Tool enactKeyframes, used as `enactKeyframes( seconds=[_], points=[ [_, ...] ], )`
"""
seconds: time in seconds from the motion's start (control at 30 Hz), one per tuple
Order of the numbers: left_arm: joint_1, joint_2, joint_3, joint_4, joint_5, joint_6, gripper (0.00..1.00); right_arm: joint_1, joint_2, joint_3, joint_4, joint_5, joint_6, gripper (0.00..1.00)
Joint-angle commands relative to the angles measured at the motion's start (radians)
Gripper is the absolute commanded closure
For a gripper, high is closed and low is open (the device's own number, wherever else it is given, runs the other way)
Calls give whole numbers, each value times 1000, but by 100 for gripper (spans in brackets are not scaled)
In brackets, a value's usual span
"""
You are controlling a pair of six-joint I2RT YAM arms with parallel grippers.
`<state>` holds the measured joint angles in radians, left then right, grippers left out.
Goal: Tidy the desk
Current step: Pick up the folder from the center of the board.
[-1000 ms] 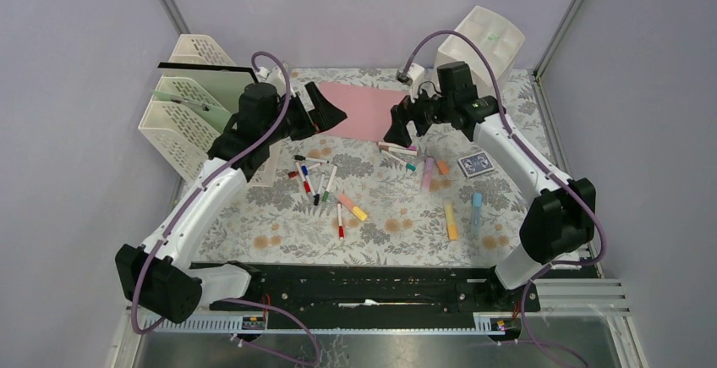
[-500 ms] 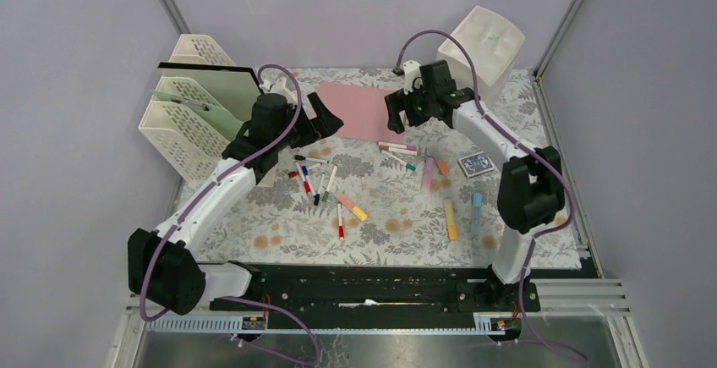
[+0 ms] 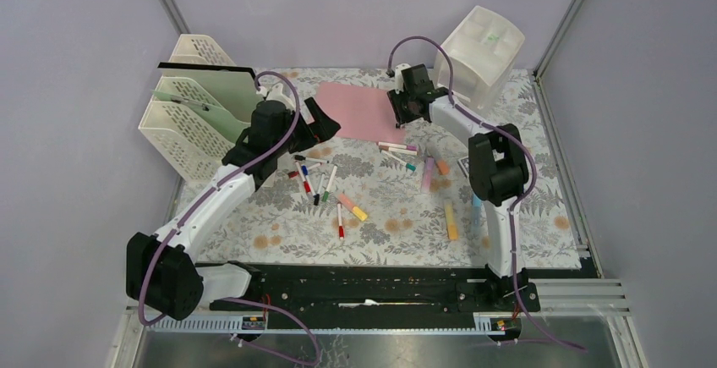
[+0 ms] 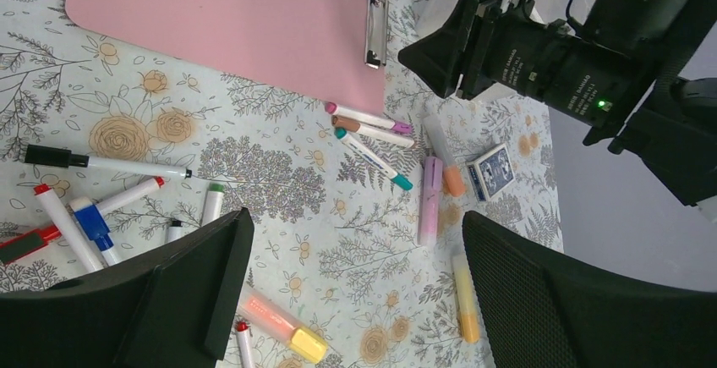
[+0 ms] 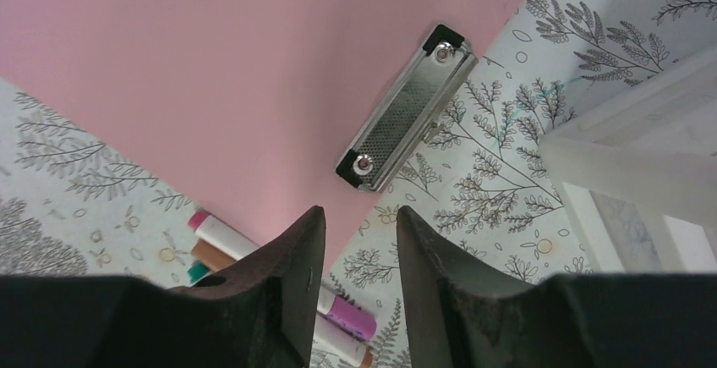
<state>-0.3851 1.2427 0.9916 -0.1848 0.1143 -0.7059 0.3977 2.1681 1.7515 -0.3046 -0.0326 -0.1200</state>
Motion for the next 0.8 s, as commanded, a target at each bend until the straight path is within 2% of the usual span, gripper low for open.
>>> enactKeyframes(
  seconds=[0.0,0.23,0.77],
  points=[
    [2,-38,-23,68,-24,-19,1,4,33,67,52,94,-11,57],
    [2,-54,-68,85,-39,-35,1,-8,116,146,55,102,3,64],
    [2,-15,-57,115,-41,-35,1,-51,205,195,53,114,29,64]
  ],
)
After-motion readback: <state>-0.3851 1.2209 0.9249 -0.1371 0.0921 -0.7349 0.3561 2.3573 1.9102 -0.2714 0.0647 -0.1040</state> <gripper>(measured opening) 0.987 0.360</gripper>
